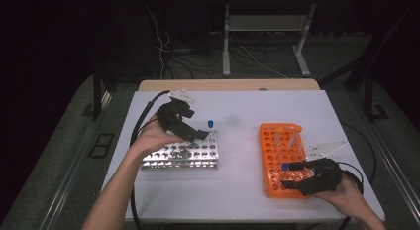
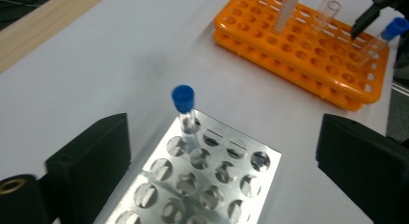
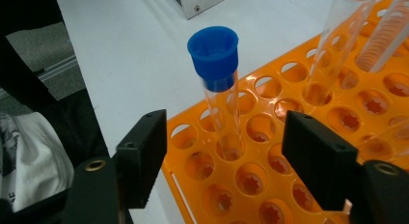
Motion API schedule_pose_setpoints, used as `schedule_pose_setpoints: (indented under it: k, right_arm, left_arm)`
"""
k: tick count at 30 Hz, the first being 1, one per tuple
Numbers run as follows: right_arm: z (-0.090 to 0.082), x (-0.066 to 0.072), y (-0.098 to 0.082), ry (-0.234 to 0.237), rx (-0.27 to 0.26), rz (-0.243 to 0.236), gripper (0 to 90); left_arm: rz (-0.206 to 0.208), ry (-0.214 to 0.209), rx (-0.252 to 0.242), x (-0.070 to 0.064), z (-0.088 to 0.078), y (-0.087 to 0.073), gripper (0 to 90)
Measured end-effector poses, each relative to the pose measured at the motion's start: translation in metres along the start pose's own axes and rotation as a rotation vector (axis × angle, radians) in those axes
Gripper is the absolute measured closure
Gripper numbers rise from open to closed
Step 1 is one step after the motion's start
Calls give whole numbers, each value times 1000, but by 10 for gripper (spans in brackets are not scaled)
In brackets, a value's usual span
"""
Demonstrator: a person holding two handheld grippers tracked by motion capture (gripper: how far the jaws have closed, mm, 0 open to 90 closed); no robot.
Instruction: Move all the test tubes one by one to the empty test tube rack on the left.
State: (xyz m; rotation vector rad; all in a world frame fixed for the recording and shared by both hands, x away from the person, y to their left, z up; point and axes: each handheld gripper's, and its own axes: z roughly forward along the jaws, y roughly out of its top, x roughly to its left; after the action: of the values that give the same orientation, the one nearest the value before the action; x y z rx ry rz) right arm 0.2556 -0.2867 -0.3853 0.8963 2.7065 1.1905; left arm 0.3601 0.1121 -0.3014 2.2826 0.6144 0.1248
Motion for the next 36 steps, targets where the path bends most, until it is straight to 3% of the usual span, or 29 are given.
schedule_pose_setpoints:
  k: [18, 24, 36]
  right_arm:
    - [14, 1, 6, -6, 41, -35, 634]
    - [14, 3, 6, -34, 36, -54, 750]
    - [5, 5, 16, -42, 22, -76, 756]
  left_arm:
    - [34, -51, -10, -33, 3, -23, 0]
    - [54, -73, -6, -42, 8, -27, 0]
    - [67, -88, 4, -45, 9, -26, 0]
